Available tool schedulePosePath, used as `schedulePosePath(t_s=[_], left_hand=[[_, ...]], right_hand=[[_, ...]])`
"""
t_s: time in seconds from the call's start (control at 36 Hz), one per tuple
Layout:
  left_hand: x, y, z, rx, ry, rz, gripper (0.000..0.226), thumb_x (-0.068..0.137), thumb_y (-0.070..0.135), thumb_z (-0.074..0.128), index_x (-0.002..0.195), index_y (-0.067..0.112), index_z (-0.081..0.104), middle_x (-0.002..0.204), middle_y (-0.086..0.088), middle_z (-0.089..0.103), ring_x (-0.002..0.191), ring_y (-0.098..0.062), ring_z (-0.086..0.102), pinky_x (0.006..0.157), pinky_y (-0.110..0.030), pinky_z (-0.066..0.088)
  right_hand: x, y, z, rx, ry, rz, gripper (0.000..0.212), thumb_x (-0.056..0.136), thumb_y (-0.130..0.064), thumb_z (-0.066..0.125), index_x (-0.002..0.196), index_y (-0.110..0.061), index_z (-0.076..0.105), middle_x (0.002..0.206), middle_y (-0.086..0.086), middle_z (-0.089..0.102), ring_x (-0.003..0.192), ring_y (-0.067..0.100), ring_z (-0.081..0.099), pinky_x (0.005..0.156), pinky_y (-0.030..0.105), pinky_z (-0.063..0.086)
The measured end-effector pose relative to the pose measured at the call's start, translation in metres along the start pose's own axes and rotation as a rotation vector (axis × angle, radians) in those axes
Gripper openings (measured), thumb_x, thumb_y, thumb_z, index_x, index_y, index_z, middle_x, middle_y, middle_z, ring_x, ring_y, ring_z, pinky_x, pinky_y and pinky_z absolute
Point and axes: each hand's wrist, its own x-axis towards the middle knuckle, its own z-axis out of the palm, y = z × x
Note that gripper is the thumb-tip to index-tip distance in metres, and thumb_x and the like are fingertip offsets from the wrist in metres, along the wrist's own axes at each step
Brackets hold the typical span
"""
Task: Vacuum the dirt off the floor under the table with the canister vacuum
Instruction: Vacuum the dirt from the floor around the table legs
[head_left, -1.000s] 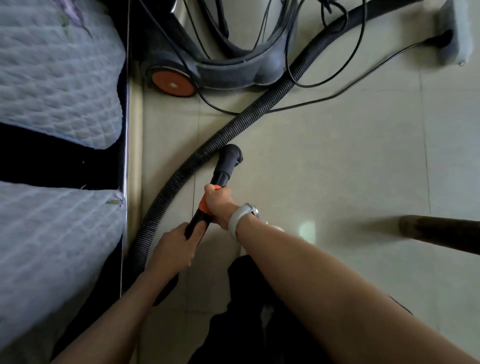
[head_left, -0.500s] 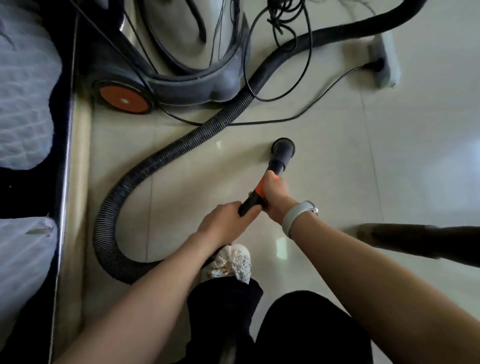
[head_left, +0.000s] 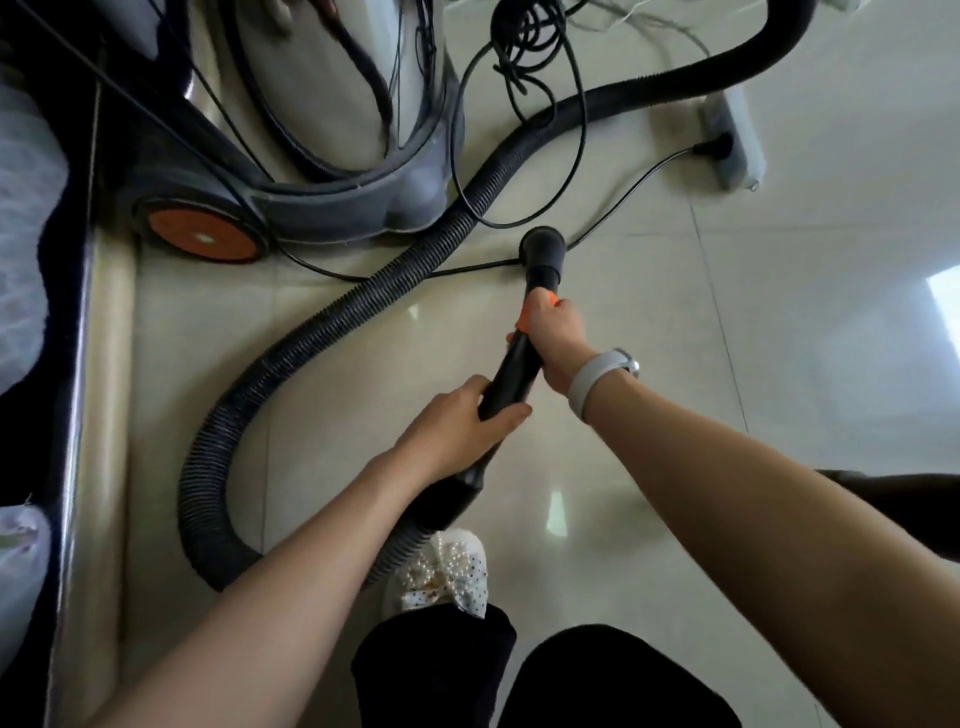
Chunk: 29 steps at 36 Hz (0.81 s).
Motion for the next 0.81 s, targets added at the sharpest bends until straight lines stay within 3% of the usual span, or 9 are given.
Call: schedulePosePath(t_s=[0.06, 0.11, 0.19, 0.31, 0.44, 0.61, 0.75, 0.81], left_hand=[[0.004, 0.005, 0.005, -0.01, -0.078, 0.015, 0.033, 0.086, 0.051, 0.057, 0.101, 0.022, 0.05, 0.076, -0.001, 0.068, 0.074, -0.016, 0.066, 0.072, -0.032, 0.051], [0.011, 0.012, 0.009, -0.07, -0.132, 0.035, 0.031, 0.088, 0.046, 0.056, 0.105, 0.02, 0.049, 0.077, 0.002, 0.069, 0.077, -0.013, 0.065, 0.074, -0.03, 0.05], [0.029, 0.026, 0.008, -0.099, -0.129, 0.076, 0.031, 0.09, 0.046, 0.053, 0.104, 0.019, 0.048, 0.079, 0.003, 0.068, 0.079, -0.012, 0.064, 0.077, -0.031, 0.051], [0.051, 0.038, 0.0, -0.041, -0.122, 0.079, 0.036, 0.091, 0.049, 0.051, 0.107, 0.018, 0.049, 0.087, 0.004, 0.062, 0.085, -0.015, 0.06, 0.077, -0.032, 0.049], [0.065, 0.048, -0.006, -0.001, -0.162, 0.155, 0.021, 0.091, 0.046, 0.055, 0.085, 0.028, 0.047, 0.068, 0.007, 0.065, 0.072, -0.008, 0.061, 0.068, -0.024, 0.047], [0.072, 0.056, 0.013, 0.047, -0.195, 0.221, 0.027, 0.088, 0.053, 0.054, 0.102, 0.03, 0.05, 0.072, 0.006, 0.069, 0.075, -0.011, 0.067, 0.079, -0.036, 0.054], [0.096, 0.078, 0.025, 0.073, -0.252, 0.253, 0.021, 0.09, 0.051, 0.053, 0.087, 0.03, 0.05, 0.07, 0.005, 0.068, 0.079, -0.014, 0.065, 0.083, -0.039, 0.052], [0.104, 0.085, 0.029, 0.075, -0.231, 0.264, 0.02, 0.091, 0.05, 0.051, 0.084, 0.031, 0.049, 0.071, 0.006, 0.067, 0.079, -0.015, 0.064, 0.083, -0.039, 0.052]], right_hand=[[0.016, -0.011, -0.013, -0.015, 0.028, -0.055, 0.017, 0.094, -0.016, 0.035, 0.081, -0.01, 0.043, 0.071, 0.008, 0.05, 0.053, 0.02, 0.057, 0.063, 0.035, 0.051], [0.032, -0.023, -0.022, -0.03, 0.012, -0.074, 0.014, 0.094, -0.017, 0.036, 0.088, -0.007, 0.044, 0.075, 0.008, 0.051, 0.054, 0.021, 0.058, 0.066, 0.037, 0.053], [0.054, -0.04, -0.028, -0.045, -0.002, -0.042, 0.014, 0.094, -0.017, 0.038, 0.088, -0.006, 0.045, 0.075, 0.01, 0.052, 0.053, 0.022, 0.058, 0.07, 0.039, 0.053], [0.07, -0.053, -0.027, -0.016, 0.043, -0.008, 0.02, 0.096, -0.02, 0.038, 0.085, -0.005, 0.045, 0.07, 0.01, 0.052, 0.049, 0.022, 0.056, 0.062, 0.036, 0.052], [0.074, -0.049, -0.048, 0.071, 0.115, -0.066, 0.024, 0.096, -0.022, 0.039, 0.078, -0.007, 0.043, 0.071, 0.009, 0.05, 0.052, 0.021, 0.056, 0.067, 0.037, 0.053], [0.072, -0.038, -0.084, 0.198, 0.181, -0.19, 0.016, 0.094, -0.021, 0.04, 0.09, -0.007, 0.047, 0.072, 0.008, 0.049, 0.052, 0.02, 0.052, 0.057, 0.03, 0.052], [0.088, -0.037, -0.107, 0.26, 0.288, -0.052, 0.013, 0.092, -0.016, 0.038, 0.086, -0.007, 0.045, 0.065, 0.007, 0.045, 0.044, 0.019, 0.047, 0.052, 0.028, 0.048], [0.096, -0.044, -0.114, 0.266, 0.295, -0.037, 0.015, 0.093, -0.017, 0.039, 0.092, -0.005, 0.047, 0.067, 0.007, 0.045, 0.047, 0.019, 0.048, 0.053, 0.028, 0.048]])
